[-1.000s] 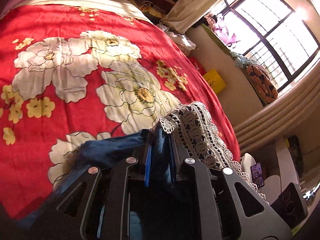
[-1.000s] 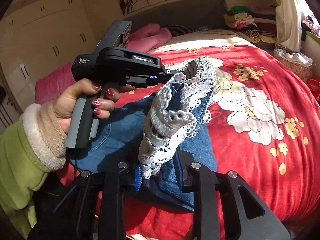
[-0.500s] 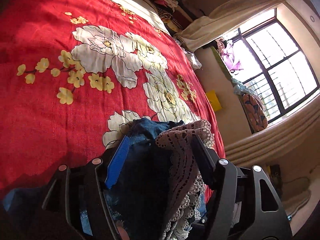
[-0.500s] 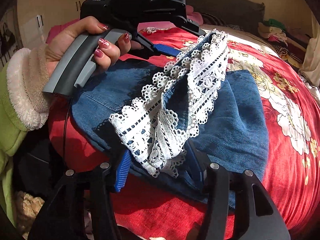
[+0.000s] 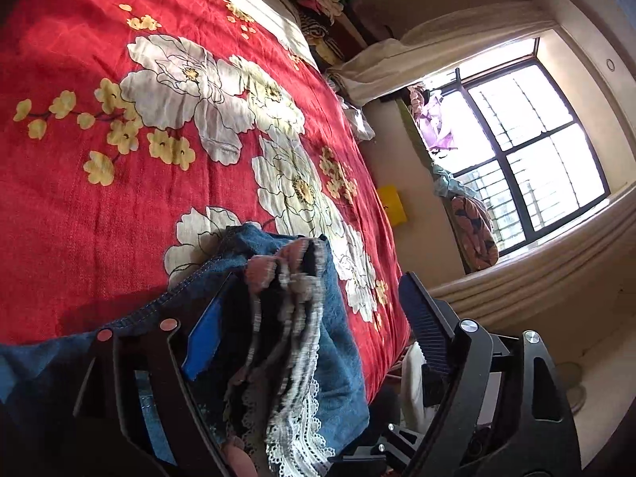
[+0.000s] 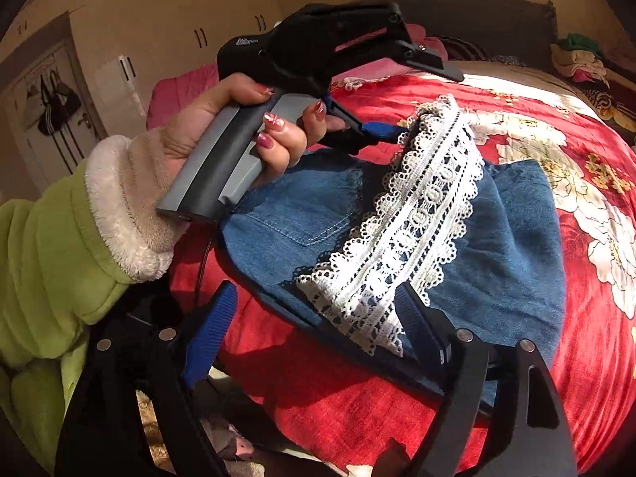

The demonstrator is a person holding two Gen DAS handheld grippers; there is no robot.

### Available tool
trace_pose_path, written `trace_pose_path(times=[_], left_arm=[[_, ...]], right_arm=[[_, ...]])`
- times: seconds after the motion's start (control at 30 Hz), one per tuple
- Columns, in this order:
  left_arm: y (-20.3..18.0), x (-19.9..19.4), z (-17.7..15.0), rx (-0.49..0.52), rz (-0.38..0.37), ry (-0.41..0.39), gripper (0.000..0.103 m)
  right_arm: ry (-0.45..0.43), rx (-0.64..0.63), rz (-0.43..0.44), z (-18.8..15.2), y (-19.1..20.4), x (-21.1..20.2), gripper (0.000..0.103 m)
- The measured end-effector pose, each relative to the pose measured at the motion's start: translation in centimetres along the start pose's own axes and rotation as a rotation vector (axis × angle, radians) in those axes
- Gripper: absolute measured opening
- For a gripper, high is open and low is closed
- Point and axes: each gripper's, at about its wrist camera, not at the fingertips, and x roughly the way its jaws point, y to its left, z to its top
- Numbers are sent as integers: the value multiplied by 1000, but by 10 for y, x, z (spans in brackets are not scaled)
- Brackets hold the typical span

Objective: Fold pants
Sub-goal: 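Grasp the lace hem end with the right gripper while the left grasps the denim beside it, then lift the hem end with both grippers and fold it over toward the waistband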

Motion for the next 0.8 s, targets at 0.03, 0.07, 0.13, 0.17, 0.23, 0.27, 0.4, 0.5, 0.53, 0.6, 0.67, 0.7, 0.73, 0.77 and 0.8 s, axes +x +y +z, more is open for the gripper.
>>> trace_pose_path(times=[0.03, 0.07, 0.13, 0.17, 0.23, 0.27, 0.4, 0.5, 0.53, 0.6, 0.67, 0.7, 0.73, 0.77, 0.8], left_arm=[[2, 2, 0, -2, 14, 6, 75], [3, 4, 0, -2, 31, 13, 75], [7, 6, -1, 1, 54, 22, 75], [9, 7, 0, 1, 59, 26, 75], [11, 11, 0, -2, 56, 34, 75], [11, 13, 1, -4, 53, 37, 75], [7, 24, 5, 8, 67, 52, 74], [-2, 34, 4, 47, 89, 74, 57], [-5, 38, 3, 65, 109, 84, 47], [-6, 44, 2, 85, 153, 96, 26], [-2, 46, 2, 85, 171, 99, 15], [0, 45, 3, 81, 166, 97, 14], [1, 42, 4, 80, 156, 91, 14], [1, 37, 5, 80, 141, 83, 13], [0, 33, 6, 80, 123, 71, 13]], right_arm=[[24, -3, -8, 0, 1, 7, 81], [34, -4, -9, 0, 2, 10, 81], [13, 9, -11, 3, -2, 4, 81], [-10, 30, -11, 4, -8, -4, 81], [-55, 85, -43, 9, -24, -21, 81], [-69, 117, -80, 13, -38, -28, 81], [-96, 292, -234, 32, -105, -45, 81], [-67, 397, -276, 49, -154, -40, 81], [-61, 424, -250, 55, -168, -34, 80], [-45, 483, -223, 59, -190, -24, 80], [-8, 493, -171, 68, -203, -5, 77], [22, 508, -172, 69, -206, 5, 72], [48, 513, -160, 70, -207, 13, 70], [74, 506, -143, 71, -207, 22, 64], [98, 498, -137, 70, -208, 31, 47]])
